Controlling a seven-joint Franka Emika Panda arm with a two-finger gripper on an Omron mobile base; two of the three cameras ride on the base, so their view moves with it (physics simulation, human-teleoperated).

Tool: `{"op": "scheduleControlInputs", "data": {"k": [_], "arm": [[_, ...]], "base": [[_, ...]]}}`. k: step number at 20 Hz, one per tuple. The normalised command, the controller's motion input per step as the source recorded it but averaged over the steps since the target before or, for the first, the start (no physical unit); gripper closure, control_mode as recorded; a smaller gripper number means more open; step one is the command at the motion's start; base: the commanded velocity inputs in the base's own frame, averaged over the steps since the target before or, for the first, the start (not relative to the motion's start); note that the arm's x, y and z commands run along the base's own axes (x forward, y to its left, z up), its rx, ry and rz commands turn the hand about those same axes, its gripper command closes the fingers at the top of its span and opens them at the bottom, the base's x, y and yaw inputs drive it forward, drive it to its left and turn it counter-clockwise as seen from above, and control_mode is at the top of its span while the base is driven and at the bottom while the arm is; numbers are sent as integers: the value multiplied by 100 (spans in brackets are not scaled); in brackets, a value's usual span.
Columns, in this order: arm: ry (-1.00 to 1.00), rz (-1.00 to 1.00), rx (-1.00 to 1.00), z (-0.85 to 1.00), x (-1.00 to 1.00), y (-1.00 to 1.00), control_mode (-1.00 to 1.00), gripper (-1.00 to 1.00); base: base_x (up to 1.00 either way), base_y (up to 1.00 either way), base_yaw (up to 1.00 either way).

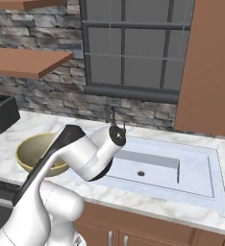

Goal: Pick the tangerine from the cabinet and place it in the bowl. Then pick the bowl and place it in the sink. Then turn on the sink facuet.

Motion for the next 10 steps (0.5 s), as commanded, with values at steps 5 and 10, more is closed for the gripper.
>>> {"op": "scheduleControlInputs", "data": {"k": [5, 10], "arm": [[0, 0, 0, 0, 0, 0, 100, 100], [0, 0, 0, 0, 0, 0, 100, 100]], "base": [[22, -27, 11], [0, -58, 9]]}}
